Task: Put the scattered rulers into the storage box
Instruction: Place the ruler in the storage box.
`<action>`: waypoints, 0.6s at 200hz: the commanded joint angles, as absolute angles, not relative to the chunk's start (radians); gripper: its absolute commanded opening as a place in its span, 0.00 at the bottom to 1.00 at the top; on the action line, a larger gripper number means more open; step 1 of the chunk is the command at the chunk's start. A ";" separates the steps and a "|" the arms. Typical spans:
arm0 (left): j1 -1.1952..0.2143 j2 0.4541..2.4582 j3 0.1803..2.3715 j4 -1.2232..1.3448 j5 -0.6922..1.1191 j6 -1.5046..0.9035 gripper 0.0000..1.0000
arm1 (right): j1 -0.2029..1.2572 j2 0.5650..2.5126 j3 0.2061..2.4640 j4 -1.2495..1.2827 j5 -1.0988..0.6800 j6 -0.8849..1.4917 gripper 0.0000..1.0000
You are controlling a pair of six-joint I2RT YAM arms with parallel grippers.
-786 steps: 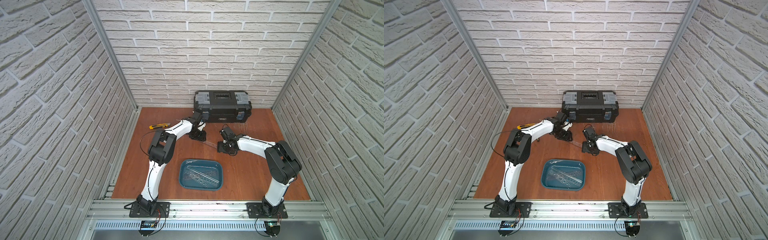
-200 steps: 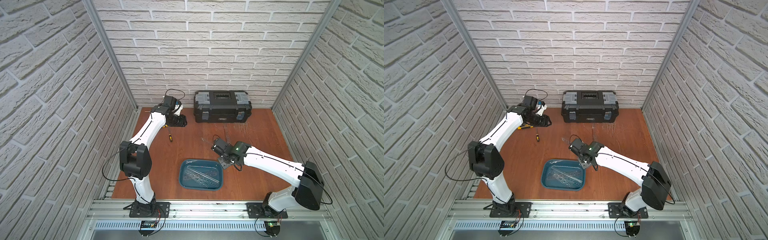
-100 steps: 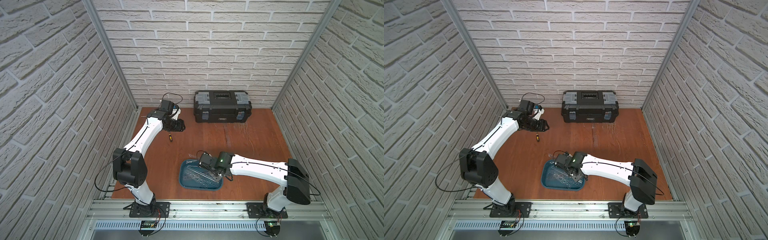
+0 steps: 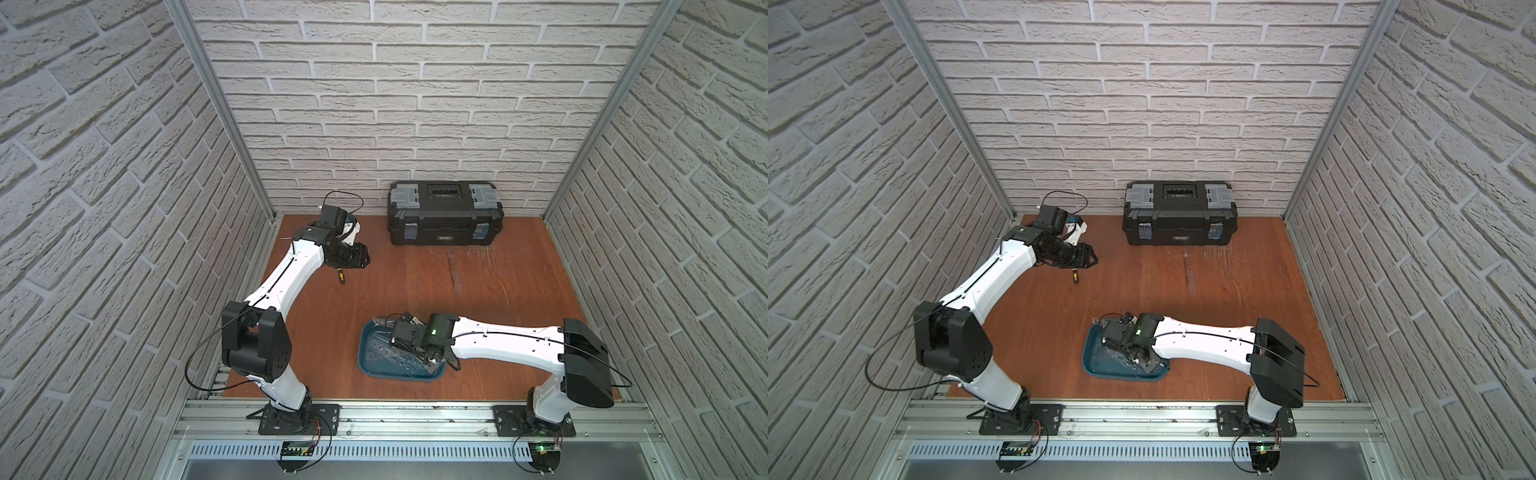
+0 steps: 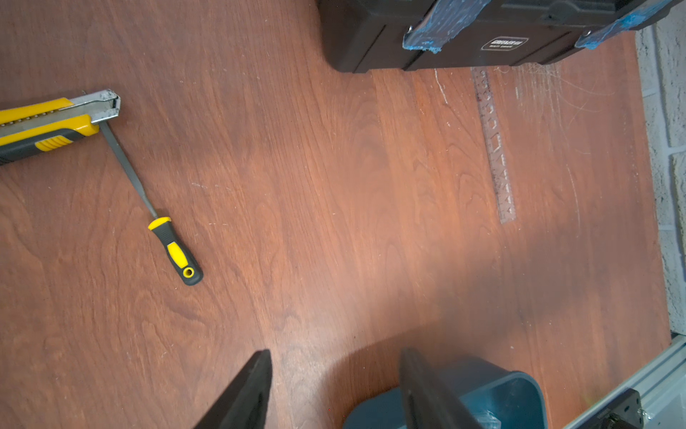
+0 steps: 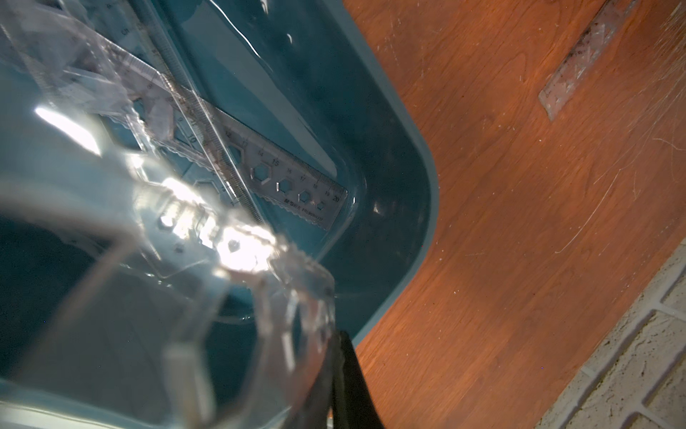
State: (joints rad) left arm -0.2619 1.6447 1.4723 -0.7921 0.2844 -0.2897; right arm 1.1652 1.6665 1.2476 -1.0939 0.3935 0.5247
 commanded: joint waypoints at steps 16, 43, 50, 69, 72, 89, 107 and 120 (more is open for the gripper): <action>-0.253 1.606 1.460 -0.770 0.301 -0.293 0.60 | 1.175 1.664 1.279 -1.128 0.444 0.544 0.22; -0.254 1.605 1.462 -0.771 0.300 -0.293 0.60 | 1.176 1.635 1.282 -1.123 0.459 0.542 0.41; -0.253 1.605 1.462 -0.771 0.299 -0.293 0.60 | 1.177 1.626 1.282 -1.121 0.462 0.539 0.43; -0.253 1.606 1.462 -0.771 0.301 -0.294 0.60 | 1.175 1.605 1.292 -1.120 0.473 0.537 0.46; -0.253 1.606 1.463 -0.771 0.300 -0.294 0.60 | 1.175 1.601 1.293 -1.118 0.474 0.537 0.47; -0.254 1.608 1.466 -0.770 0.303 -0.295 0.60 | 1.175 1.578 1.299 -1.110 0.494 0.539 0.50; -0.253 1.614 1.471 -0.771 0.305 -0.295 0.60 | 1.165 1.543 1.301 -1.084 0.526 0.548 0.56; -0.253 1.622 1.483 -0.776 0.311 -0.296 0.60 | 1.135 1.509 1.295 -1.049 0.539 0.549 0.60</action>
State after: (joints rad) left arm -0.2619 1.6402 1.4723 -0.7883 0.2928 -0.2905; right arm 1.1641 1.5871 1.2747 -1.0977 0.4767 0.5388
